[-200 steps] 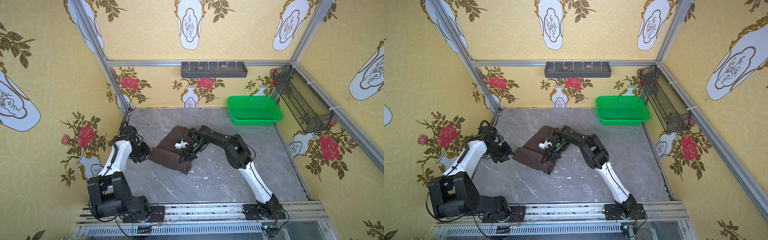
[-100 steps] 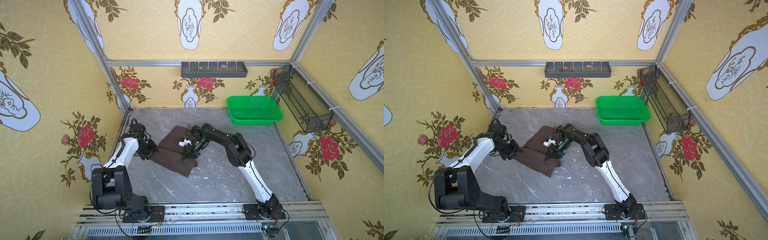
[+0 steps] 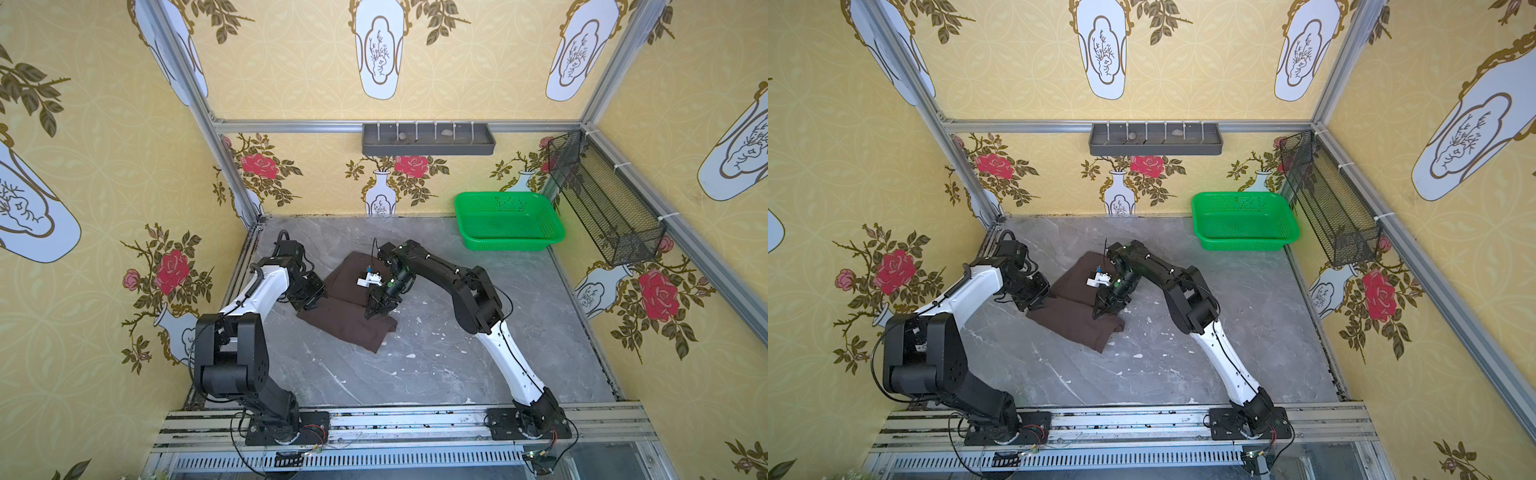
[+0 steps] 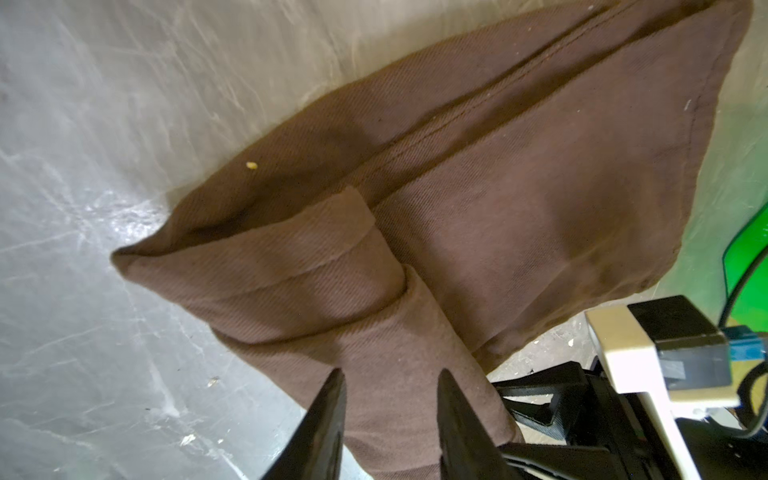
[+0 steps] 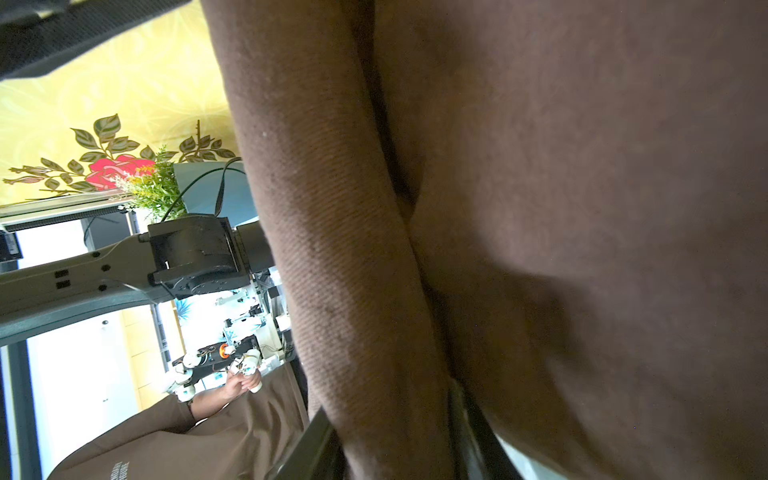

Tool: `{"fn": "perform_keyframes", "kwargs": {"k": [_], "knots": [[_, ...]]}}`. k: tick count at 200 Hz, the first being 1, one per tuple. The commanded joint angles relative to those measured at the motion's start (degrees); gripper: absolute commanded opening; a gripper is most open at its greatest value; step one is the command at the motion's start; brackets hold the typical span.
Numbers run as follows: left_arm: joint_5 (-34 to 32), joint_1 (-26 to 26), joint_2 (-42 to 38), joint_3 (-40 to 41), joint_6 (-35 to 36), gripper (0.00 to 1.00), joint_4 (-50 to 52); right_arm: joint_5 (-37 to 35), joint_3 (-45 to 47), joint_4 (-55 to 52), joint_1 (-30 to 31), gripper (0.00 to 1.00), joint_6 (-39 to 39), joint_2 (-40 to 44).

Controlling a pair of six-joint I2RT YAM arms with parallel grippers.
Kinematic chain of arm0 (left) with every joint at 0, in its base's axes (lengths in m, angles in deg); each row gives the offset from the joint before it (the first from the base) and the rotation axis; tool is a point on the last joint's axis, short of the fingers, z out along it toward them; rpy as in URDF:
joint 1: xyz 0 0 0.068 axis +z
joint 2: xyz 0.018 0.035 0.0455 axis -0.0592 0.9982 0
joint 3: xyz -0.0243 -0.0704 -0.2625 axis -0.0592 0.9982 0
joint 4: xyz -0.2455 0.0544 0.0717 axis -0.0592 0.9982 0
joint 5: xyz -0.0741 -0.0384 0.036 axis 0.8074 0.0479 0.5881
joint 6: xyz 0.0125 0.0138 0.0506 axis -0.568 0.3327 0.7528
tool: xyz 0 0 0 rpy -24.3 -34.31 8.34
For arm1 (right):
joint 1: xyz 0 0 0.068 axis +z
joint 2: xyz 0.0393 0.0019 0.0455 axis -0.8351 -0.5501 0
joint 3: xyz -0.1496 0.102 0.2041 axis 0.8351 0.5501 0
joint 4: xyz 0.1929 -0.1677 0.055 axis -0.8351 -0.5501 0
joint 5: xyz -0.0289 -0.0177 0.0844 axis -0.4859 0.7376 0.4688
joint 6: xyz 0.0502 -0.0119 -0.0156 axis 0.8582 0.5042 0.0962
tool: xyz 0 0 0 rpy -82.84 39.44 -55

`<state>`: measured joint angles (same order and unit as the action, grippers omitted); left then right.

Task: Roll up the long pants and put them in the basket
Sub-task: Roll the long pant at the center of the board.

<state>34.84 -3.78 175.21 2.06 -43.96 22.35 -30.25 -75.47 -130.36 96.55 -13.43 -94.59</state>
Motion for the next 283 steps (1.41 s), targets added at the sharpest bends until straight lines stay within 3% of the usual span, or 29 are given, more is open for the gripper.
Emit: {"fn": "perform_keyframes", "kwargs": {"k": [1,90,109,123,157,176,195,219,243,283], "knots": [[-0.99,0.03,1.11,-0.05,1.15,0.38,0.02,-0.77,-1.49,-0.43,0.81,0.4,-0.08,-1.07],[-2.87,0.03,3.7,2.31,2.75,0.37,-1.13,-4.43,-10.0,0.02,3.94,0.42,2.71,-4.69],[-3.79,0.12,3.71,3.75,2.75,0.36,-1.24,-10.37,-8.51,2.95,3.93,0.46,4.16,-1.51],[-4.32,0.12,3.7,4.85,2.75,0.36,-1.56,-17.3,-5.4,6.17,3.39,0.55,5.78,2.86],[-3.6,0.12,4.57,6.34,2.75,0.36,-3.18,-30.77,-5.56,3.2,4.45,0.59,2.36,9.17],[-3.19,0.12,5.4,6.04,2.64,0.36,-3.76,-41.23,-5.53,-0.86,10.1,0.63,-2.82,11.79],[-3.19,0.12,6.36,4.89,2.75,0.36,-3.52,-47.42,1.66,0.33,16.54,0.63,-2.32,17.0],[-3.15,0.12,6.86,3.85,2.75,0.36,-3.26,-61.18,8.91,1.38,28.14,0.69,-4.1,19.16],[-2.78,0.12,7.17,3.8,2.75,0.36,-3.28,-65.67,9.79,1.96,33.52,0.71,-3.69,16.63],[-2.75,0.07,6.78,4.75,4.84,0.36,-2.56,-69.02,5.44,5.08,34.19,0.73,-6.34,9.91]]}}
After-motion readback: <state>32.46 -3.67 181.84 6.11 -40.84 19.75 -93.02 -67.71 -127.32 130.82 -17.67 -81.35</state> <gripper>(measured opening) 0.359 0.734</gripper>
